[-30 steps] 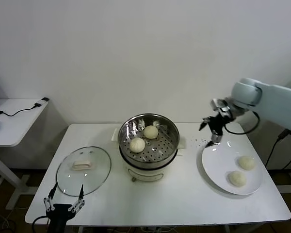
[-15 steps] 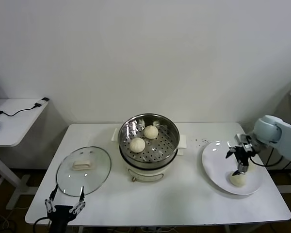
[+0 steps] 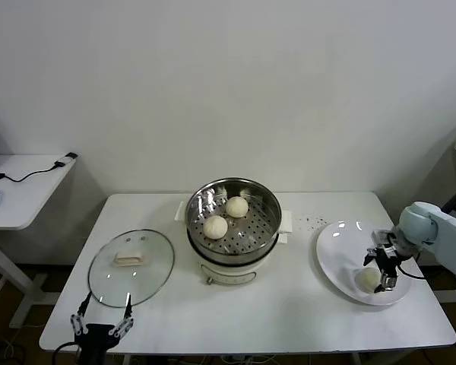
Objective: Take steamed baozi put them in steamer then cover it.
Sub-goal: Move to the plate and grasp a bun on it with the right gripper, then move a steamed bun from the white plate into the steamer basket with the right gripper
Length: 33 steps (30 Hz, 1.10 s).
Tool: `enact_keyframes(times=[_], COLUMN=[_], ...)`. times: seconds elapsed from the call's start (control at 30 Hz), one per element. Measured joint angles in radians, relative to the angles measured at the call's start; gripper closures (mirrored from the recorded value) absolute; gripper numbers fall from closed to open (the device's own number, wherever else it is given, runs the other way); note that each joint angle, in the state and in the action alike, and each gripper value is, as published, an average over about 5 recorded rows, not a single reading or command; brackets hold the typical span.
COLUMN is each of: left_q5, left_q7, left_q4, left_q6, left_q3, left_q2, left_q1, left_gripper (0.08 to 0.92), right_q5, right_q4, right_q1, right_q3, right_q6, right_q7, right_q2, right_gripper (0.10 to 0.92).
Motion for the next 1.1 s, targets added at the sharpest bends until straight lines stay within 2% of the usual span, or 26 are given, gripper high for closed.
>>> enact_keyframes(times=[0.4, 0.67, 0.83, 1.1], left_q5=[0.003, 0.003, 0.003, 0.004], left_q7=[-0.001, -0.003, -0.004, -0.011], left_q4=[0.004, 0.004, 0.001, -0.004], left_q6=[-0.004, -0.009, -0.011, -0.014], left_q3=[-0.002, -0.003, -0.003, -0.004], left_q2=[0.0, 0.001, 0.002, 0.003], left_q1=[0.003, 0.009, 0.016, 0.026], left_gripper=[0.177, 0.177, 0.177, 0.177], right_q5=[-0.017, -0.008, -0.007, -0.025], right_q4=[-0.025, -0.034, -0.04, -0.045], right_q1=[-0.006, 0.054, 0.185, 0.465], right_q3=[0.008, -0.024, -0.106, -0.266], right_q6=[0.009, 0.048, 0.138, 0.371], right_q7=[-0.011, -0.021, -0.034, -0.047], right_q2=[0.016, 0.036, 0.079, 0.226], right_gripper=[0.351, 0.358, 0.355, 0.355])
